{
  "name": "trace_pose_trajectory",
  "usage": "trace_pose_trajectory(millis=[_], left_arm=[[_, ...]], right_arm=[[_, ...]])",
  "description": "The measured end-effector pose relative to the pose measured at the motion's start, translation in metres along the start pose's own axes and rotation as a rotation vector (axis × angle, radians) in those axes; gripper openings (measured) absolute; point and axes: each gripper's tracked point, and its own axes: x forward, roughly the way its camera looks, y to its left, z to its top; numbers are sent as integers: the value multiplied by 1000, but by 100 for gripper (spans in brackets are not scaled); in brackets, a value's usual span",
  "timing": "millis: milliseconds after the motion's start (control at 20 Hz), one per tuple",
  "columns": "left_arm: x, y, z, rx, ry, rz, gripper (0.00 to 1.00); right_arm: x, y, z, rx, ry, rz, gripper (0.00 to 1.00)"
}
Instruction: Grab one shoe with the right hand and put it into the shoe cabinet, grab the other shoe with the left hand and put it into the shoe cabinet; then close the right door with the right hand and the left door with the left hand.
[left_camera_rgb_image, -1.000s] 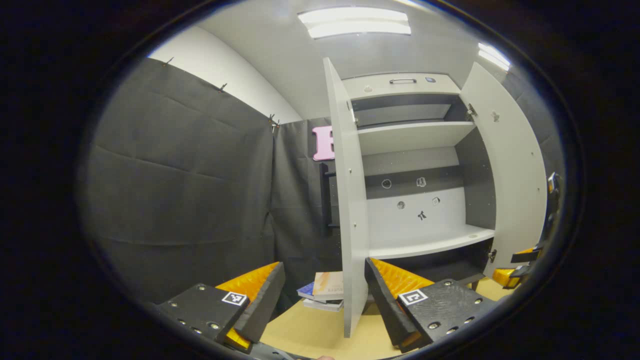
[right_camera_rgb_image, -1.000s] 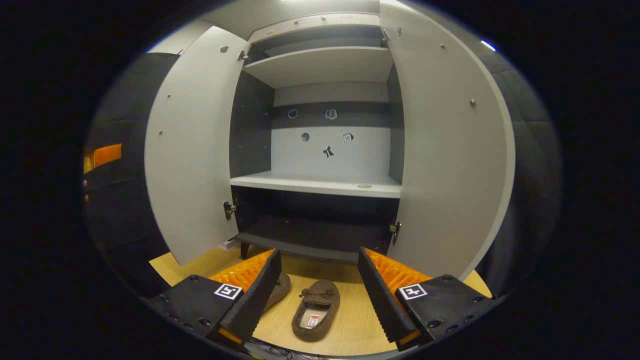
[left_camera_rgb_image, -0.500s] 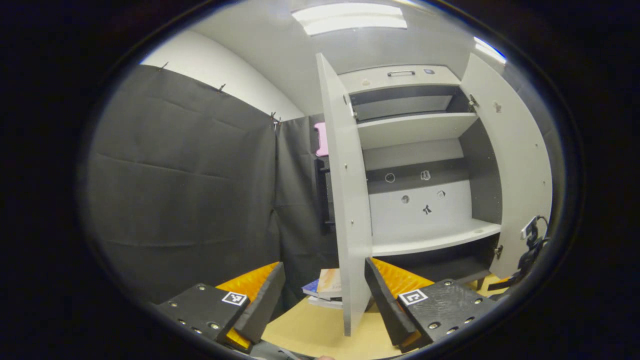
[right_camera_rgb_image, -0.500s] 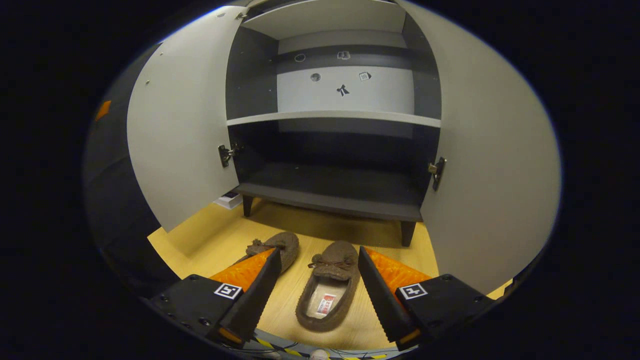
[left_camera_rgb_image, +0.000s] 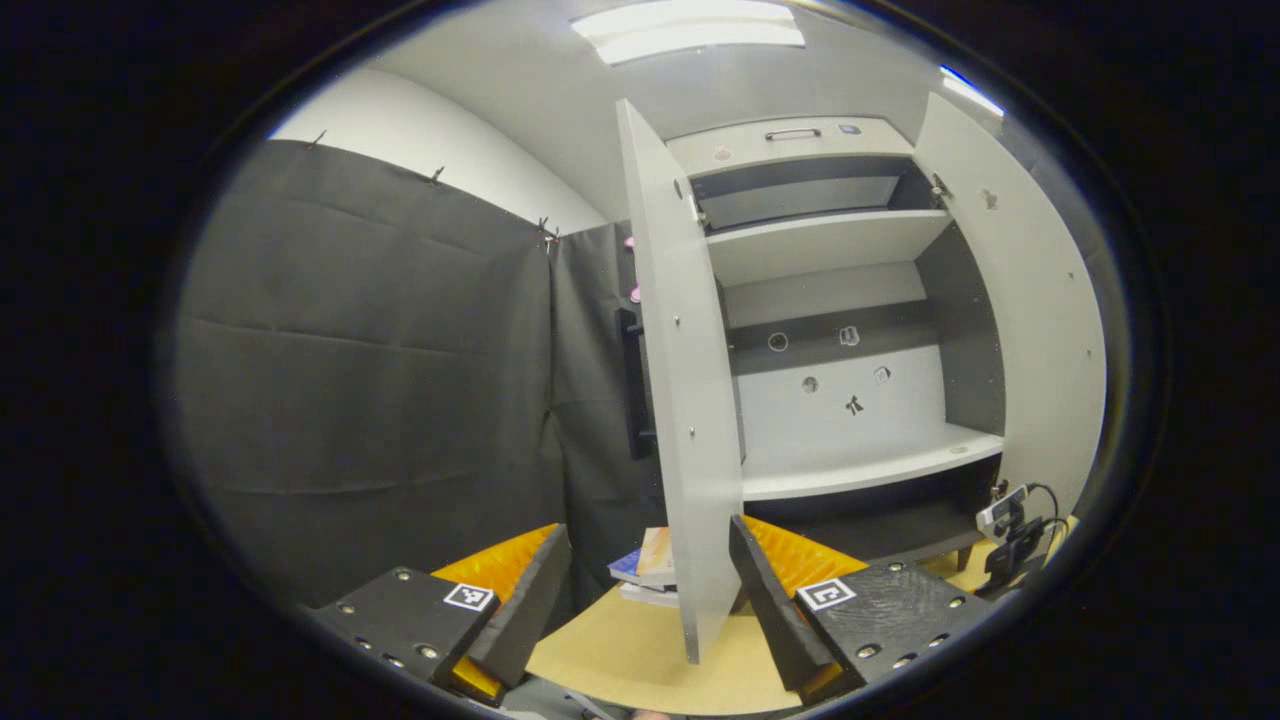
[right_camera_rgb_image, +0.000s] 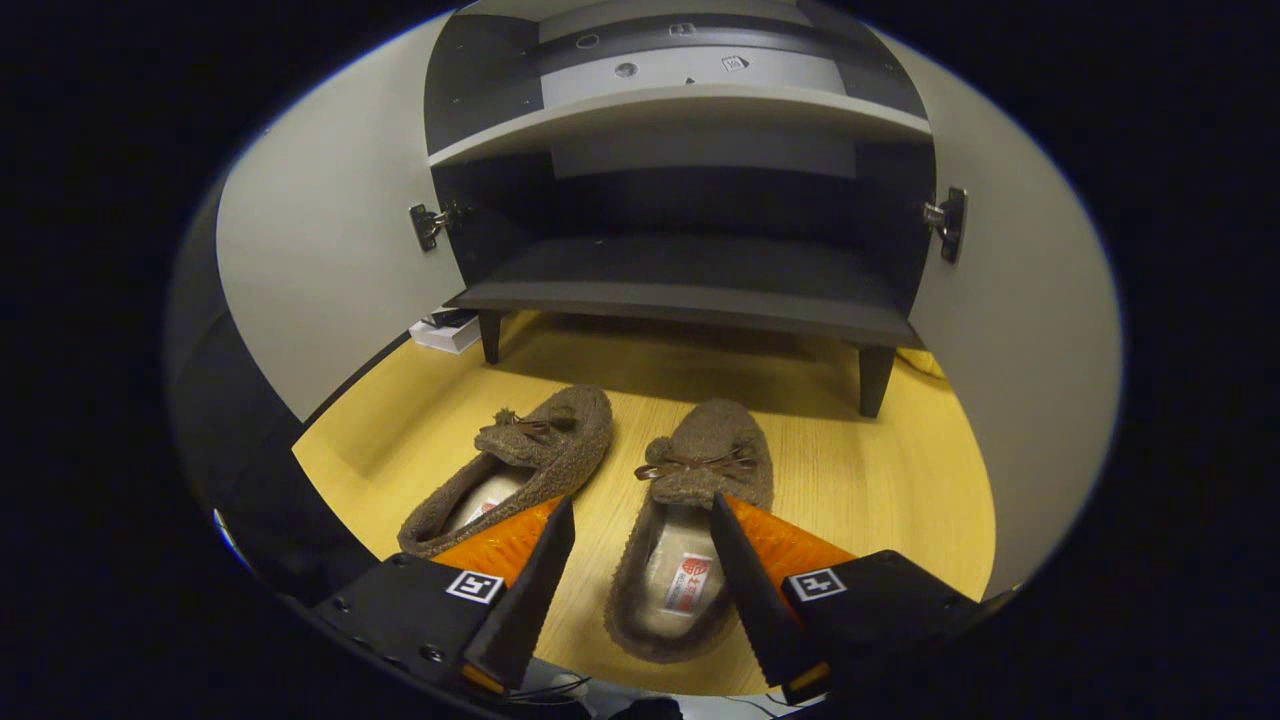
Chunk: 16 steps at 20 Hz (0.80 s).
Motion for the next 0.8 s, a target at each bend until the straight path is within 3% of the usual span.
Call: trace_pose_trajectory(millis=[150,200,250,300,350,450,550,650,700,800], left_arm=[[-5,2,1,10,4,14,98],[-6,4,1,11,4,21,98],[-8,5,2,12,6,27,98],[-10,6,3,12,6,33,98],[-11,7,4,12,7,38,98],[-14,8,4,13,10,46,98],[-17,9,4,21,10,52,98],[-19,11,5,34,6,59,98],[-21,12,5,39,3,62,98],[-26,14,5,38,0,65,98]], right_arm=[[14,1,-14,5,52,11,82],[19,1,-15,-6,61,9,75],[25,1,-17,-13,68,9,82],[29,1,-17,-17,74,11,75],[36,2,-19,-20,81,7,82],[47,-3,-19,-11,86,-25,75],[56,-5,-21,-2,108,-47,44],[55,-18,-15,-22,79,-104,44],[54,-17,-16,-25,102,-94,8],[51,-11,-15,-5,93,-65,2]])
